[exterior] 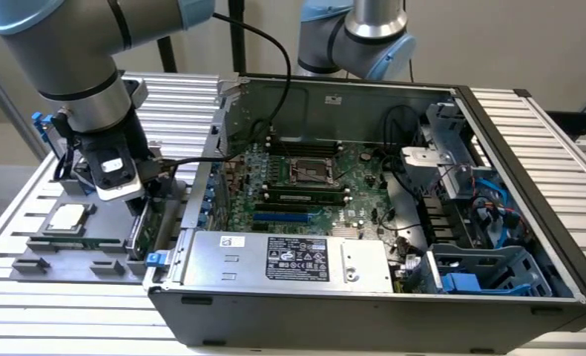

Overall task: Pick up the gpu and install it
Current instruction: 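Pick up the gpu and move the gpu toward the slot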

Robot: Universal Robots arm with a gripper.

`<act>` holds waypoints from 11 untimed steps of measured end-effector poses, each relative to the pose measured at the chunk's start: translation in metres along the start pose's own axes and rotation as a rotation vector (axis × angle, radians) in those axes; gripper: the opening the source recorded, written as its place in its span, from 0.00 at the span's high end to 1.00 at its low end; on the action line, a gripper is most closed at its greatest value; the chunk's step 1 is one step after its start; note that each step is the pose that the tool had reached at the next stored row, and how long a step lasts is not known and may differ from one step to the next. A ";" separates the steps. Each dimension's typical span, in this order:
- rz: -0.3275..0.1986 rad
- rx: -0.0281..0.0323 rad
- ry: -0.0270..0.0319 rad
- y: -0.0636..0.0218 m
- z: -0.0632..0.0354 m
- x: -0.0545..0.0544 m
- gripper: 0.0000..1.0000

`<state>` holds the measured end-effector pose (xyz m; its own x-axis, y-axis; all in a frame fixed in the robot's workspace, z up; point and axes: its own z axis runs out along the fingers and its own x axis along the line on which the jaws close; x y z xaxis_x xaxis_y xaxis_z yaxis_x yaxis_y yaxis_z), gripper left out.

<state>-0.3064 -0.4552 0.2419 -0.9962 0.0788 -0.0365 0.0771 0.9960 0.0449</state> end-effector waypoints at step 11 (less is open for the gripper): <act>0.004 -0.0005 -0.0096 -0.0002 0.0022 0.002 0.00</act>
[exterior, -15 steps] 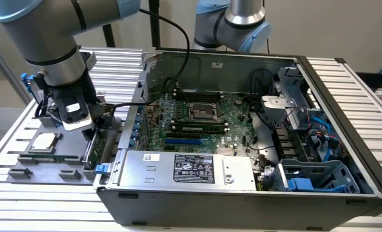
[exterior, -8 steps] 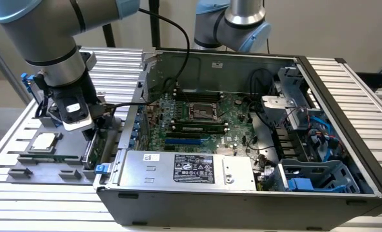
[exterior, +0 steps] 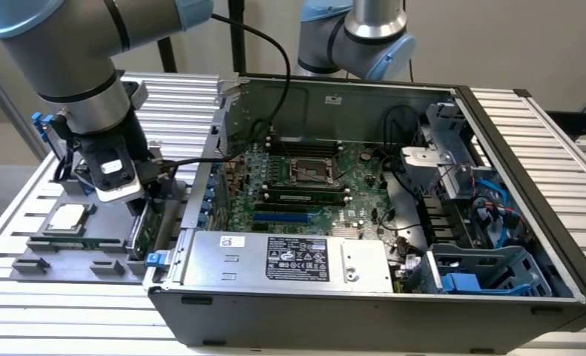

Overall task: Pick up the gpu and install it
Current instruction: 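Pick up the gpu and move the gpu toward the slot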

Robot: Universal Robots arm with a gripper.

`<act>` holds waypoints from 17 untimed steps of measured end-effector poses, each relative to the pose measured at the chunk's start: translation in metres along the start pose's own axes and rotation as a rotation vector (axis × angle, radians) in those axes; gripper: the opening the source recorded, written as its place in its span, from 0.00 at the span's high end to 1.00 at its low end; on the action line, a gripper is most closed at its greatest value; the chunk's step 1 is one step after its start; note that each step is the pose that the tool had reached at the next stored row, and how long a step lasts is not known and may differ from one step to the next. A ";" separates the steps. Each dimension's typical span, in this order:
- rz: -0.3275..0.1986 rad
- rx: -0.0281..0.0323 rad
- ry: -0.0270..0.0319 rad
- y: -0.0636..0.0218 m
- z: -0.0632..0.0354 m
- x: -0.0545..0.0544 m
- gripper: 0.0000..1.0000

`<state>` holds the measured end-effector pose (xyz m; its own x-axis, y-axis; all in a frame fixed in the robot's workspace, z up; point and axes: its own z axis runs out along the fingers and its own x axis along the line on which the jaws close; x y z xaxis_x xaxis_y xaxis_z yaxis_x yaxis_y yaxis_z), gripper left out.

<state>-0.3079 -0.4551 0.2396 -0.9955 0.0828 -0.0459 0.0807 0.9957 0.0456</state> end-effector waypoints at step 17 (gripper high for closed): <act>0.001 0.0000 -0.0001 0.0021 0.0001 0.001 1.00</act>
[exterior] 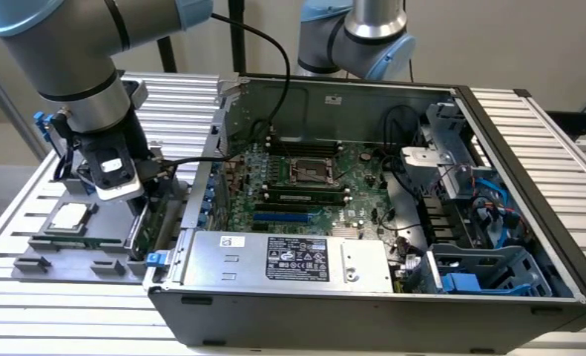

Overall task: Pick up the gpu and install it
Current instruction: 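Pick up the gpu and move the gpu toward the slot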

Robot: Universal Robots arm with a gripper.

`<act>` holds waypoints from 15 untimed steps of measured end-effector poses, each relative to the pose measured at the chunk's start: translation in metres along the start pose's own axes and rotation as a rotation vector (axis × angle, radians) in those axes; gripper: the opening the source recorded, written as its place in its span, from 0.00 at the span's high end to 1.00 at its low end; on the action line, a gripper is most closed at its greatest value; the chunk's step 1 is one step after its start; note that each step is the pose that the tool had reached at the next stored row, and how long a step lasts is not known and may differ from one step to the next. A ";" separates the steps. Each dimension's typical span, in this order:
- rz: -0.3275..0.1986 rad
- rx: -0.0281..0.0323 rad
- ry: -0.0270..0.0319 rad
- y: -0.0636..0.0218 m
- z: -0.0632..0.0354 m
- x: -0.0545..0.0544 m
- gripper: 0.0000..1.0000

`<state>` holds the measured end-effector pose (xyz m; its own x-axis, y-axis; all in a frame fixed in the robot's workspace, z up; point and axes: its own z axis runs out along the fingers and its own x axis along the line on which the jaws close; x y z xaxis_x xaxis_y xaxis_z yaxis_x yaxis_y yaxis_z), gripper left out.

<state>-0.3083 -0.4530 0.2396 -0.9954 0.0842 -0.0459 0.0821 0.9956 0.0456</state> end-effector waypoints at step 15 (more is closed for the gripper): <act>-0.060 -0.0028 0.0029 -0.0001 0.0000 0.000 1.00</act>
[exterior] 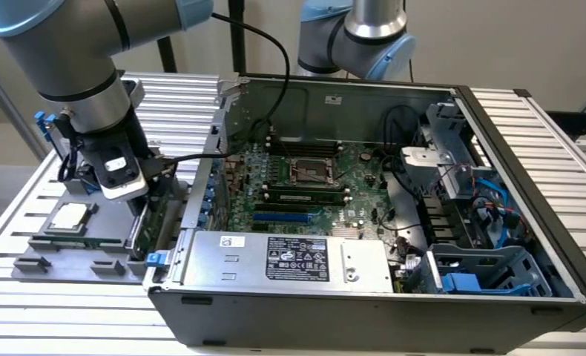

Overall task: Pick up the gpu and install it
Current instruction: 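Pick up the gpu and move the gpu toward the slot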

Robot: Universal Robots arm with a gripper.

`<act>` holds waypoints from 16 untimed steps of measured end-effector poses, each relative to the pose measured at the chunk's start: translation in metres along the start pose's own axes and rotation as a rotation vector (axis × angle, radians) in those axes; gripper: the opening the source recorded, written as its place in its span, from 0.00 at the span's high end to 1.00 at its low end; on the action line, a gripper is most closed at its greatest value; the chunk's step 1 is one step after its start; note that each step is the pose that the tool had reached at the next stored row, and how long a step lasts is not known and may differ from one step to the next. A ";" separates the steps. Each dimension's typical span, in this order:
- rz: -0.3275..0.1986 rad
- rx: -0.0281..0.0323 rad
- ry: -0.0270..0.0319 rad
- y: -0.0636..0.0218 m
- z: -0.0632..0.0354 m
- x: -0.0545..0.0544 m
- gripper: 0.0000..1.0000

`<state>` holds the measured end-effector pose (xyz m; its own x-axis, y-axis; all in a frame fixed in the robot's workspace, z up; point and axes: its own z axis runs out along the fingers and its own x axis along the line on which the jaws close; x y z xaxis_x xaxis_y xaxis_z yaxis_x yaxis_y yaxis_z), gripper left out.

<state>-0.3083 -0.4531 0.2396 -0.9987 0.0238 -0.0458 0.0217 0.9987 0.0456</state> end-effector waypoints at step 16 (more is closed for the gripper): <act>-0.001 0.0000 0.0001 0.0019 -0.0580 -0.003 1.00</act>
<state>-0.3083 -0.4538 0.2977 -0.9987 0.0229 -0.0457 0.0208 0.9987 0.0456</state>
